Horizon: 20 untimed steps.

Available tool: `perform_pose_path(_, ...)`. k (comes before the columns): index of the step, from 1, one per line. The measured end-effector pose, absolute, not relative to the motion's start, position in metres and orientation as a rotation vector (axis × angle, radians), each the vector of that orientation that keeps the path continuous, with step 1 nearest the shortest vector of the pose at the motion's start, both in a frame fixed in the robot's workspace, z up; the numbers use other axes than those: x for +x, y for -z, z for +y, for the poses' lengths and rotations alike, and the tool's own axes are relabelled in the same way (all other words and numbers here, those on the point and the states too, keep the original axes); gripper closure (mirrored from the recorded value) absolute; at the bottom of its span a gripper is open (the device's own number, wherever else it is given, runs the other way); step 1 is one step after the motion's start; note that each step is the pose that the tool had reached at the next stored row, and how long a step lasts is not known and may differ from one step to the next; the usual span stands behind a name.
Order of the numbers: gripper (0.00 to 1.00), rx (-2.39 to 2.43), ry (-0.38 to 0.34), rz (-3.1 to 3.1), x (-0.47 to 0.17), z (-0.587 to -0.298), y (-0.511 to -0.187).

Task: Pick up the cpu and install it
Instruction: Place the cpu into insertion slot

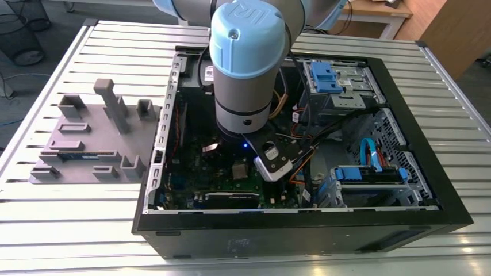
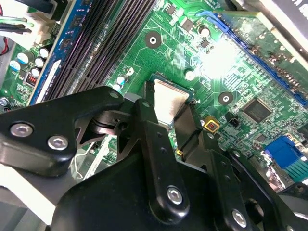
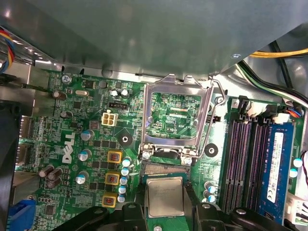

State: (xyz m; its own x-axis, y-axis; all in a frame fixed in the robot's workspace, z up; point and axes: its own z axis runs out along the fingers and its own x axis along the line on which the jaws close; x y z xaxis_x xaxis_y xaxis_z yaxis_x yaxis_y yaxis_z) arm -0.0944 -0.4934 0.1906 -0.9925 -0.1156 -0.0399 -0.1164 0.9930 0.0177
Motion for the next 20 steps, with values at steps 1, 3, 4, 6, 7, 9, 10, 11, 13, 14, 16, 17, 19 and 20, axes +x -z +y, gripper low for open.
perform_pose_path(1, 0.59, -0.180, -0.031, 3.097, -0.0945, -0.4934, -0.1906)
perform_pose_path(3, 0.59, -0.181, -0.031, 3.097, -0.0944, -0.4934, -0.1905)
perform_pose_path(4, 0.59, -0.181, -0.031, 3.097, -0.0944, -0.4934, -0.1905)
perform_pose_path(6, 0.59, -0.181, -0.031, 3.097, -0.0944, -0.4934, -0.1905)
perform_pose_path(7, 0.59, -0.181, -0.031, 3.097, -0.0944, -0.4934, -0.1905)
perform_pose_path(9, 0.59, -0.181, -0.031, 3.097, -0.0944, -0.4934, -0.1905)
perform_pose_path(10, 0.59, -0.181, -0.031, 3.097, -0.0944, -0.4934, -0.1905)
perform_pose_path(11, 0.59, -0.181, -0.032, 3.097, -0.0944, -0.4934, -0.1910)
perform_pose_path(13, 0.59, -0.181, -0.033, 3.097, -0.0943, -0.4932, -0.1934)
perform_pose_path(14, 0.59, -0.181, -0.032, 3.097, -0.0944, -0.4933, -0.1952)
perform_pose_path(16, 0.59, -0.180, -0.032, 3.097, -0.0944, -0.4933, -0.1966)
perform_pose_path(17, 0.59, -0.178, -0.032, 3.097, -0.0944, -0.4933, -0.1965)
perform_pose_path(19, 0.59, -0.170, -0.031, 3.098, -0.0944, -0.4934, -0.1966)
perform_pose_path(20, 0.59, -0.170, -0.031, 3.098, -0.0944, -0.4934, -0.1967)
